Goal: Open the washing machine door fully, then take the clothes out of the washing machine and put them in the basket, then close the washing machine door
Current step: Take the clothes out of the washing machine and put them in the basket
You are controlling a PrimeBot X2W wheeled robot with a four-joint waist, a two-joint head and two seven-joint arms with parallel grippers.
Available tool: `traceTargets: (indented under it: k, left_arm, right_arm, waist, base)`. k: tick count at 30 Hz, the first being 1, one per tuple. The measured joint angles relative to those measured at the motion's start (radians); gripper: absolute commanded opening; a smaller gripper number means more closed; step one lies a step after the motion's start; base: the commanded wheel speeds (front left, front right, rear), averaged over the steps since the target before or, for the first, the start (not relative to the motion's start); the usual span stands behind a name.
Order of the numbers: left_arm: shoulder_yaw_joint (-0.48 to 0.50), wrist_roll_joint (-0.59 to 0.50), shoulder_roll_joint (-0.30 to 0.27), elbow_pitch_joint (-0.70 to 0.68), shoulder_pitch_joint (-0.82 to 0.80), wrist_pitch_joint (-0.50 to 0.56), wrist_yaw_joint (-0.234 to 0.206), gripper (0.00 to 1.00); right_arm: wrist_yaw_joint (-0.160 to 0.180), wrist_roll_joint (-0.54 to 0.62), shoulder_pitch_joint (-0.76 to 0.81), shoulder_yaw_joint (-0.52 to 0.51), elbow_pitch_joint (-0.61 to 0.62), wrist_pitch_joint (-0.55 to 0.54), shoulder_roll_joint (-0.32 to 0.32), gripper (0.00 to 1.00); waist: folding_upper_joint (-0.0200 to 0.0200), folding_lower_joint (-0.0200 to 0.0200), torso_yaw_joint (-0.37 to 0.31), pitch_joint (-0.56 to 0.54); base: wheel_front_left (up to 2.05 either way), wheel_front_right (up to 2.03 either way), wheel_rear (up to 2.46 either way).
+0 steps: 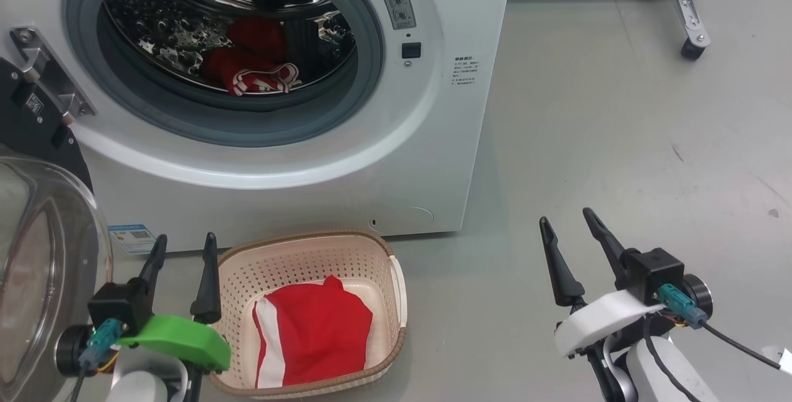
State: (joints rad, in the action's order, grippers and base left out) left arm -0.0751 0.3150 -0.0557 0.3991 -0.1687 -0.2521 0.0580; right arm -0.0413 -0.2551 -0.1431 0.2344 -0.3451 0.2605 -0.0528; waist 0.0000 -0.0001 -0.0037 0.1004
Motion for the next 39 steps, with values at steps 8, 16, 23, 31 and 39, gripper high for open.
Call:
traceTargets:
  k: [8, 16, 23, 31, 39]
  left_arm:
    - [-0.005, -0.01, 0.0, -0.039, 0.086, 0.0, -0.012, 1.0]
    - [-0.019, -0.01, 0.0, -0.082, 0.123, 0.0, -0.021, 1.0]
    - [-0.02, -0.01, 0.0, -0.112, 0.154, 0.002, -0.031, 1.0]
    - [-0.02, -0.01, 0.0, -0.146, 0.172, 0.006, -0.039, 1.0]
    - [-0.02, -0.01, 0.0, -0.174, 0.177, 0.019, -0.044, 1.0]
  right_arm:
    - [0.0, -0.004, 0.033, -0.001, 0.004, 0.0, 0.001, 1.0]
    - [0.002, -0.008, 0.052, -0.005, 0.015, 0.0, 0.003, 1.0]
    - [0.009, -0.008, 0.054, -0.004, 0.016, 0.0, 0.004, 1.0]
    - [0.009, -0.008, 0.056, -0.002, 0.017, 0.0, 0.004, 1.0]
    - [0.009, -0.008, 0.056, 0.003, 0.023, 0.0, 0.004, 1.0]
  waist:
    - [0.0, 0.0, -0.001, -0.026]
    - [0.0, 0.0, -0.001, -0.034]
    - [0.0, 0.0, 0.0, -0.037]
    - [0.0, 0.0, -0.004, -0.035]
    - [0.0, 0.0, -0.011, -0.028]
  base:
    - [0.0, 0.0, 0.0]
    - [0.0, 0.0, 0.0]
    - [0.0, 0.0, 0.0]
    - [0.0, 0.0, 0.0]
    - [0.0, 0.0, 0.0]
